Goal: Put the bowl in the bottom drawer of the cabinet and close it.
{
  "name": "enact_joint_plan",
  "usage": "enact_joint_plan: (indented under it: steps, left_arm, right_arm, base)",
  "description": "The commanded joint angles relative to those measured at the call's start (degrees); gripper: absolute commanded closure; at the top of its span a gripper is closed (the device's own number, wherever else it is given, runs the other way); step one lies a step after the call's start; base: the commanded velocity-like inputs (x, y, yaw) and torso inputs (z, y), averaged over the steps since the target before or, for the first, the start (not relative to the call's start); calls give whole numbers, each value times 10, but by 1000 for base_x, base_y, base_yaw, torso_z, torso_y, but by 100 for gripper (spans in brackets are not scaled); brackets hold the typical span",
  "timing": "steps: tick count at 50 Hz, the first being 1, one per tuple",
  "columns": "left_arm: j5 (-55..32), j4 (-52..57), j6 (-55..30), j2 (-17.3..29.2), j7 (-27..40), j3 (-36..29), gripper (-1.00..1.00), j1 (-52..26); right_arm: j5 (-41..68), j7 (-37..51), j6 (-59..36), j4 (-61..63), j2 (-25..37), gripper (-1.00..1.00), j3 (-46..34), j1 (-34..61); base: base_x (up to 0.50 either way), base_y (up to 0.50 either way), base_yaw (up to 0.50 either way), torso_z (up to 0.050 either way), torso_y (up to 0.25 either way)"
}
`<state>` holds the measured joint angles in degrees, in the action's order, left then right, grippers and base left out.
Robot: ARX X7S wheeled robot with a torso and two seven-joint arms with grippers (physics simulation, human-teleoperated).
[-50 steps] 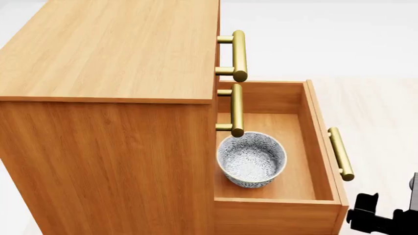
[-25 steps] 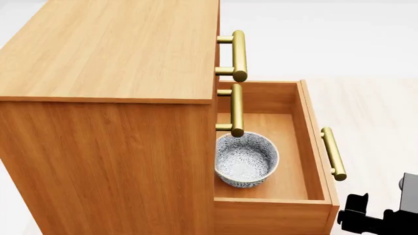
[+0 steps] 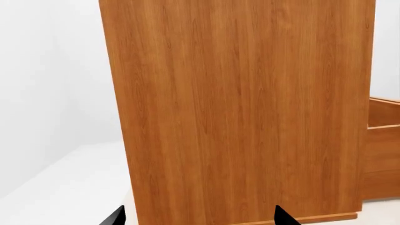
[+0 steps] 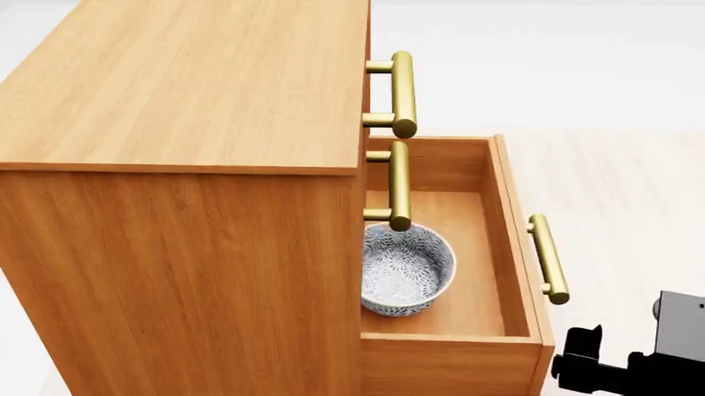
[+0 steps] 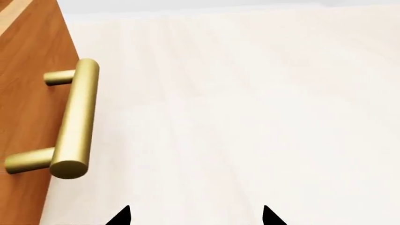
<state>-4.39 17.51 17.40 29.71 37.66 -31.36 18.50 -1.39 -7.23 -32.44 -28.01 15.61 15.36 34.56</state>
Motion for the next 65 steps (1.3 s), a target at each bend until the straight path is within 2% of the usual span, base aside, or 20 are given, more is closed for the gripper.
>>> enact_joint_plan:
  steps: [1, 65]
  left_arm:
    - [-1, 0, 0, 1, 0, 0, -100, -1]
    - [-3, -3, 5, 2, 4, -3, -100, -3]
  right_arm:
    - [6, -1, -4, 0, -11, -100, -11, 2]
    - [15, -3, -19, 28, -38, -100, -50, -3]
  base:
    - [0, 0, 0, 0, 0]
    - [0, 0, 0, 0, 0]
